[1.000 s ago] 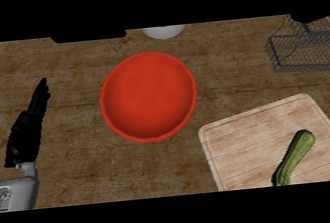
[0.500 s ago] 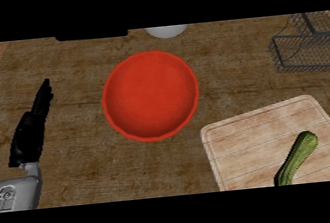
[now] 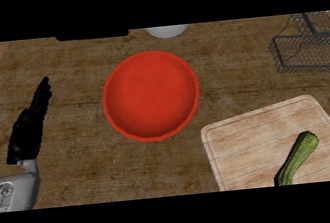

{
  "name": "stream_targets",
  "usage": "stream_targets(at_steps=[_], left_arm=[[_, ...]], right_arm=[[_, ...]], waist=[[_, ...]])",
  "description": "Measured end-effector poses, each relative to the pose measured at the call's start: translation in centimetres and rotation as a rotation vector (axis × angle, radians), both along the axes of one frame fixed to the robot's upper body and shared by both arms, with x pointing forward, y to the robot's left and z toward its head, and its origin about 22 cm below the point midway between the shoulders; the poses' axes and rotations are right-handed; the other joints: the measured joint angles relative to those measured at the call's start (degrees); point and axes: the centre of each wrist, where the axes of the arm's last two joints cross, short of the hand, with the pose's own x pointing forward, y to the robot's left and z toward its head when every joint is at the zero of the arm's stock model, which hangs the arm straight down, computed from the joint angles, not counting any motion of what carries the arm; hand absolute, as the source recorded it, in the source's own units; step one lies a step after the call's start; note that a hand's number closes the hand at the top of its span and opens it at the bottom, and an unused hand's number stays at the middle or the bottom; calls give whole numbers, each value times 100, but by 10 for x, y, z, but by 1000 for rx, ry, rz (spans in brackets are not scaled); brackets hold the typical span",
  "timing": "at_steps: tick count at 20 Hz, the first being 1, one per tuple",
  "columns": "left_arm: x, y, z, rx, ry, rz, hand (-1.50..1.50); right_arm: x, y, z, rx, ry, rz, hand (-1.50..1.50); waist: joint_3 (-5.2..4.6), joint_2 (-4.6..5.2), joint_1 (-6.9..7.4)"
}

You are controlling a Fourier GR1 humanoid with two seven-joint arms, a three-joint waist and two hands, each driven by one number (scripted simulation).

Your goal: Pick the can from the cutting board and place it in the tiered basket

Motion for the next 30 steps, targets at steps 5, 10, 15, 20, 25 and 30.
stream_targets(at_steps=[5, 10, 15, 20, 25, 30], left_arm=[[-1, -4, 3, -5, 3, 2, 0], [-2, -3, 1, 2, 1, -1, 0], [-2, -3, 6, 2, -3, -4, 0], [-4, 5, 4, 2, -1, -1, 0], [-4, 5, 9, 7, 3, 4, 0], [-5, 1, 3, 5, 10, 17, 0]], right_arm=[[3, -19, -24, 75, 56, 40, 150], [4, -33, -43, 246, 129, 20, -150], [1, -44, -58, 339, 145, 1, -150], [-4, -55, -60, 452, 45, 14, -150], [-7, -63, -45, 527, -91, 24, -150], [-25, -89, -22, 576, -173, -29, -150]], waist=[[2, -2, 3], [5, 6, 10], [-12, -8, 14], [1, 6, 19], [4, -8, -15], [0, -30, -84]])
